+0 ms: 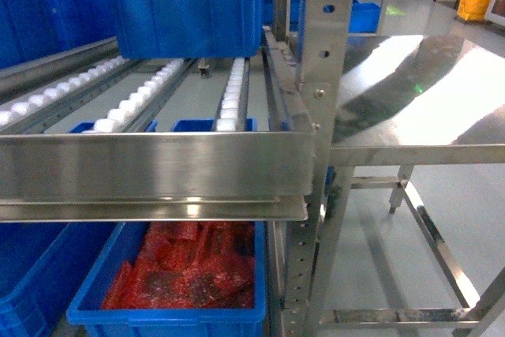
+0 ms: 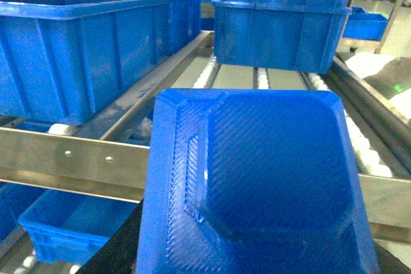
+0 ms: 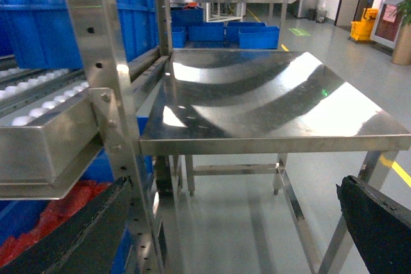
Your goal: Pick blue part to blue bin on bottom shelf
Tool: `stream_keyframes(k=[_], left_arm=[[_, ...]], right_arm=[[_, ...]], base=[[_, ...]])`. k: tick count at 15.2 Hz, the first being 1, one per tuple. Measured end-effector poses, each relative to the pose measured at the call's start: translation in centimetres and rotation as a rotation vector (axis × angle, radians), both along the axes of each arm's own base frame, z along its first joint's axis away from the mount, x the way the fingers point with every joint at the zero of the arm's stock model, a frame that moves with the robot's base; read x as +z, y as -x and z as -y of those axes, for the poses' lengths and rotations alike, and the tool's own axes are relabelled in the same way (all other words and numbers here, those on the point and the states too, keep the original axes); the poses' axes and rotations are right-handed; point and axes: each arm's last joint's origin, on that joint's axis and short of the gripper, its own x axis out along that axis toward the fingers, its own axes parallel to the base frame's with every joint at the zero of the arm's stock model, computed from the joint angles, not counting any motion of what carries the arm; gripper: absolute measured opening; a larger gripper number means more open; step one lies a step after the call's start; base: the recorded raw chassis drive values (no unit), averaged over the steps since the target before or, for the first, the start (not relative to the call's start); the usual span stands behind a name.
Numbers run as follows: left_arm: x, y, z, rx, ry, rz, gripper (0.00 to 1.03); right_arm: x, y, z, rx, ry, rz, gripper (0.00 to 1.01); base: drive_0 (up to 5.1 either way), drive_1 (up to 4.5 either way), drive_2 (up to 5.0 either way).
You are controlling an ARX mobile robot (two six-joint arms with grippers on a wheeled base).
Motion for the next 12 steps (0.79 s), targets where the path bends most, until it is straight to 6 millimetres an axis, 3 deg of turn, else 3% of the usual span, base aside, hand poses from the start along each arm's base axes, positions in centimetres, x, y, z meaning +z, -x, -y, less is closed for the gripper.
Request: stream_keyframes(k=[12], left_arm=[[0.01, 0.01, -0.01, 0.001, 0.0, 0.001, 0.43]], right_arm=[[0.04, 0.0, 0.0, 0.001, 0.0, 0.005, 0.98]], base=[[-5.0, 2.35, 2.3]])
